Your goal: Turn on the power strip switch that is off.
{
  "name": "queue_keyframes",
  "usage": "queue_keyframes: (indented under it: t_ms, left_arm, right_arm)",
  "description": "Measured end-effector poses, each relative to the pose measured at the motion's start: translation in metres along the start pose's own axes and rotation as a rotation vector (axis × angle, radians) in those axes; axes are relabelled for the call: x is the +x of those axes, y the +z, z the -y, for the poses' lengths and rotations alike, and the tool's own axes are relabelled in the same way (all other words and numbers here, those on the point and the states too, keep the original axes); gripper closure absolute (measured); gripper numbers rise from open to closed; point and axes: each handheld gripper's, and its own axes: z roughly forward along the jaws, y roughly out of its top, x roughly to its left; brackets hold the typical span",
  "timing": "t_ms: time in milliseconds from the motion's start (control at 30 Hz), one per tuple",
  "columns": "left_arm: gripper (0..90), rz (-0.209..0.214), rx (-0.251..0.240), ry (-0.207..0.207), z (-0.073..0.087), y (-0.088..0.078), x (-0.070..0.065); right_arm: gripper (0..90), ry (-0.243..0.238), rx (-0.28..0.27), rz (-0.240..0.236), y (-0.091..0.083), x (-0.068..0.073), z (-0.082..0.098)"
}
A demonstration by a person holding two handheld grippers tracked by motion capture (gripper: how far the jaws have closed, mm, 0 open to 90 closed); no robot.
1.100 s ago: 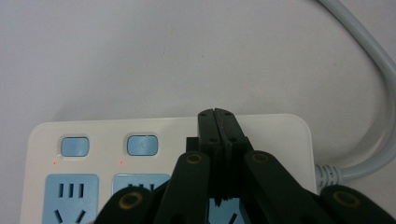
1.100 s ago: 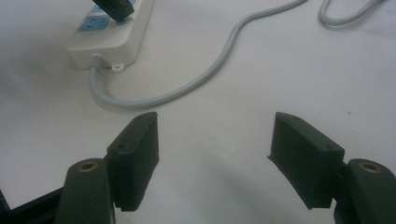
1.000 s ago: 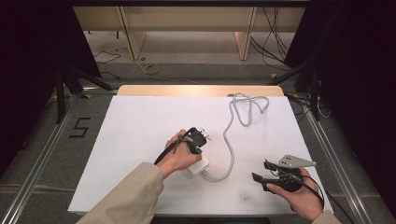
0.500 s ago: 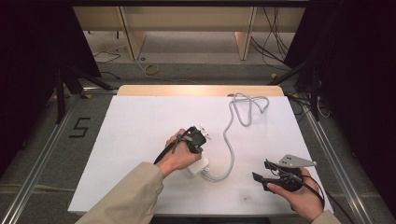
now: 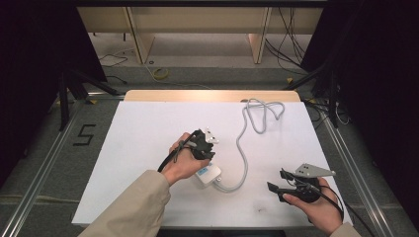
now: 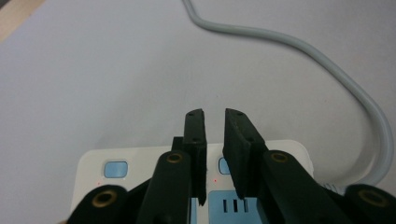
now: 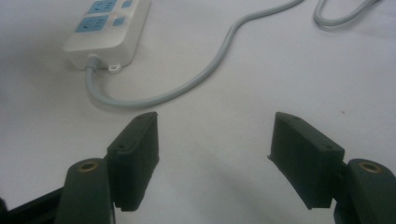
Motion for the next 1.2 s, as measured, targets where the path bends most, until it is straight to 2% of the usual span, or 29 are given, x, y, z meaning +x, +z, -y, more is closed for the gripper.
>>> queue_keyframes:
  t_ms: [100,233,267,333,433,867,1033,1200]
  left_arm:
    - [69.2,-0.003,-0.036,-0.002,0.002,-0.004,0.002]
    - [52.6,0.005,-0.097,-0.010,0.006,-0.010,0.007]
    - [47.0,-0.006,-0.112,-0.011,0.008,-0.012,0.009]
    - [36.1,-0.044,-0.129,-0.040,0.011,-0.017,0.012]
    - [29.0,-0.054,-0.165,-0.084,0.016,-0.023,0.017]
    - [22.6,-0.009,-0.216,-0.110,0.036,-0.040,0.021]
    - [20.5,-0.035,-0.198,-0.128,0.045,-0.043,0.021]
    - [19.0,-0.037,-0.204,-0.134,0.053,-0.048,0.023]
  right_arm:
    - [32.8,-0.001,-0.001,0.000,0.000,0.000,0.000]
    - [32.7,-0.001,-0.001,0.001,0.000,0.000,0.000]
    - [32.8,-0.001,-0.002,0.000,0.000,-0.001,0.000]
    - [32.7,-0.001,-0.003,0.000,0.000,-0.001,0.000]
    - [32.7,0.000,0.000,0.001,0.000,0.000,0.000]
    - [32.6,0.002,-0.003,-0.001,0.000,0.000,0.000]
    - [32.2,0.000,-0.002,-0.003,0.000,0.000,0.000]
    - [31.9,-0.002,-0.005,-0.004,0.000,0.000,-0.001]
